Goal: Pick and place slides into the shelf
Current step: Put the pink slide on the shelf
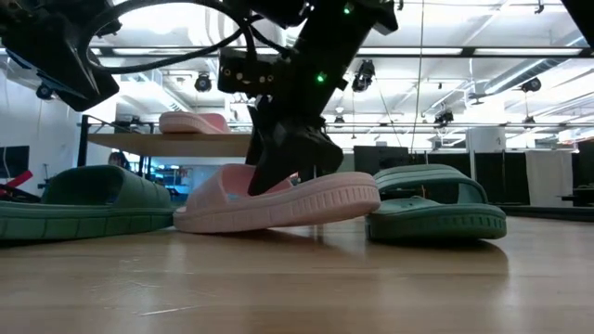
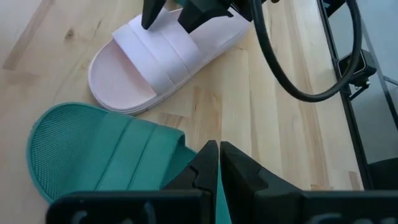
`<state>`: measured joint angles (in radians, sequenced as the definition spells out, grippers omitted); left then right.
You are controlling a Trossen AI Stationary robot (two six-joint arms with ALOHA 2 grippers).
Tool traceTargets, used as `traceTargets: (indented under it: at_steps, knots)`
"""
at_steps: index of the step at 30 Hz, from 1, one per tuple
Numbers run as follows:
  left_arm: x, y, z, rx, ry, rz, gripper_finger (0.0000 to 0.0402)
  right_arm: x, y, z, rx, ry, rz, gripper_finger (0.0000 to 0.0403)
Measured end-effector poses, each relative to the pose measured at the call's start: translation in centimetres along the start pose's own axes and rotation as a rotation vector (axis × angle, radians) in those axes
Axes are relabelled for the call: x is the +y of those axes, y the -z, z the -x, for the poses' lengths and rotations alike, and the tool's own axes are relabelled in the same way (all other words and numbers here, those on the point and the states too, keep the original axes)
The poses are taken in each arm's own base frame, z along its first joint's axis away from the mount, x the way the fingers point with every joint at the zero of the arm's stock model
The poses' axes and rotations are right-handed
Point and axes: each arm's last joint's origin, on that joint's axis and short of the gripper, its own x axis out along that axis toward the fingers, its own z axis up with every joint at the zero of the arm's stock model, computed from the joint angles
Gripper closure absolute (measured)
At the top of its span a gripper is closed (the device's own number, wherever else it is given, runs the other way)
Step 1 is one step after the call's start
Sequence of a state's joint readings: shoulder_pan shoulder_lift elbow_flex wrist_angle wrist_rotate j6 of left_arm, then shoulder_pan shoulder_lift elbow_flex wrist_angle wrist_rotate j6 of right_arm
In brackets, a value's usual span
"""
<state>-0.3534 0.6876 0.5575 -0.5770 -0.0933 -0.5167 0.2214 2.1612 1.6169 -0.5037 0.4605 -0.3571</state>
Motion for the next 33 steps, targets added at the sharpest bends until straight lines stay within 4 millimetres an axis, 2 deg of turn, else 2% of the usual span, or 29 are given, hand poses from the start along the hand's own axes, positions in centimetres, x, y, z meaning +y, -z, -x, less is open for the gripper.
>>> traceTargets:
  at_steps: [11,14,17,21,26,30,33]
  knots:
    - [0.0,0.0,0.0,-0.001,-0.002,0.001,0.0398,-1.4,0.8,-1.0,0.002,-0.023,-0.107,0.0355]
    - [0.0,0.0,0.0,-0.001,-0.002,0.001,0.0398,-1.8,0.6,-0.8,0.007,-0.013,-0.116,0.0383]
    - [0.0,0.0,0.0,0.001,-0.003,0.001,0.0398,-2.6,0.1,-0.2,0.033,0.030,-0.136,0.0390]
    - [0.0,0.0,0.0,0.001,-0.002,0.002,0.0398,-4.4,-0.9,1.7,0.071,0.063,-0.209,0.0392]
    - [-0.1,-0.4,0.3,-0.030,-0.026,0.003,0.0398,-6.8,-2.2,5.3,0.127,0.115,-0.332,0.0392]
    - [-0.2,-1.6,1.4,-0.142,-0.109,-0.013,0.0398,-9.2,-3.6,8.4,0.068,0.209,-0.445,0.0391]
    - [-0.4,-2.6,2.6,-0.216,-0.156,-0.044,0.0398,-10.9,-4.2,10.2,0.025,0.352,-0.504,0.0390]
